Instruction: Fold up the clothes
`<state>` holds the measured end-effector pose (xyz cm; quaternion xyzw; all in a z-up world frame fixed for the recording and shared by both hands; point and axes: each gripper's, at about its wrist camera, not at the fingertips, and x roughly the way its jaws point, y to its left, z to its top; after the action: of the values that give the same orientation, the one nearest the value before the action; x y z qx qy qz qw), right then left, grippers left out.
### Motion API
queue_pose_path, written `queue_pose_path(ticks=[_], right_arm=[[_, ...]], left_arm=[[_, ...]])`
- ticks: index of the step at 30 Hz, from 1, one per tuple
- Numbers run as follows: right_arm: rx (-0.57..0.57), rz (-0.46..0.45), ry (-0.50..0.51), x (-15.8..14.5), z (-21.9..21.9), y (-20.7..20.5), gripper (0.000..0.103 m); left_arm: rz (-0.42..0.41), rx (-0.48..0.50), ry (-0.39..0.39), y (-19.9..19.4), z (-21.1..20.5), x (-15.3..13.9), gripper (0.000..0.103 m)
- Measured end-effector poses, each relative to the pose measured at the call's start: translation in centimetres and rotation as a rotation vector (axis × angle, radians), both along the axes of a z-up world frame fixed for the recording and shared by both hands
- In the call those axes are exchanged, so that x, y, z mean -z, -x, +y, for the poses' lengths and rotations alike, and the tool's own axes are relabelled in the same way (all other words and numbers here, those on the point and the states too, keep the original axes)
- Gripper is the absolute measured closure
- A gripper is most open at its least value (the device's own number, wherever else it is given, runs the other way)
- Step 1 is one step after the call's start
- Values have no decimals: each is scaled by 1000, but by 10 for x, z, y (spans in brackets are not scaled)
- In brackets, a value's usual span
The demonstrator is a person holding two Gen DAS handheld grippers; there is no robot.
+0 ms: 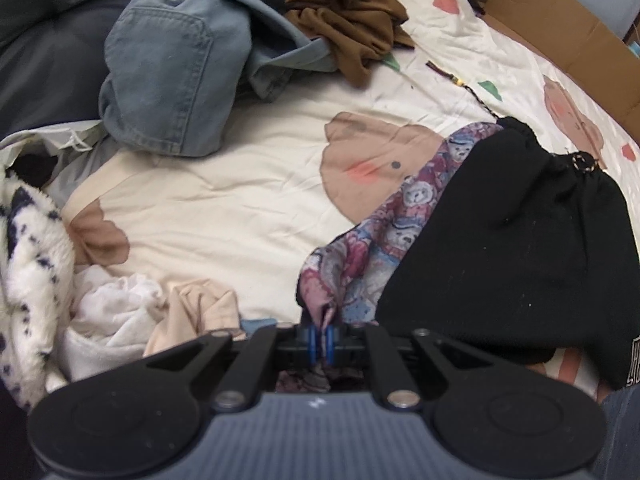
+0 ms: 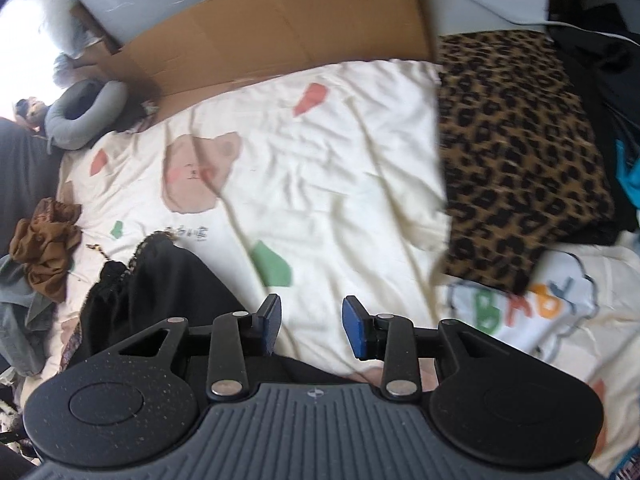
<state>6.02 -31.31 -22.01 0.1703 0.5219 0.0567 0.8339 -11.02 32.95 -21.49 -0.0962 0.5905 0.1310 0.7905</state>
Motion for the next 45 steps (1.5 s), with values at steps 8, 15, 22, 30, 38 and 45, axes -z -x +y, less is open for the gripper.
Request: queue_pose_path(ticks=[8,15,22,30,38,45], right_arm=[[-45,-20,-21,13,25,-17,61],[-78,-35,-24,27,40,-29,60],[-157,-28,-12,32,54,-43,59],[-224,-9,16,50,75,-58,59],[-263,-15,-1,68,87,-80,59],[-328,-22,7,82,107,-107,60]], left_arm=[[-49,0,-8,-12,0,-22,77],[-86,81,-22,-50,-10,-25,62],[-107,117,-14,-90,-22,-15,59],[-124,154,21,-134,-43,7,58],[-146,214,51,-186,-68,31,58],[-167,270,75,-229,-87,54,58]])
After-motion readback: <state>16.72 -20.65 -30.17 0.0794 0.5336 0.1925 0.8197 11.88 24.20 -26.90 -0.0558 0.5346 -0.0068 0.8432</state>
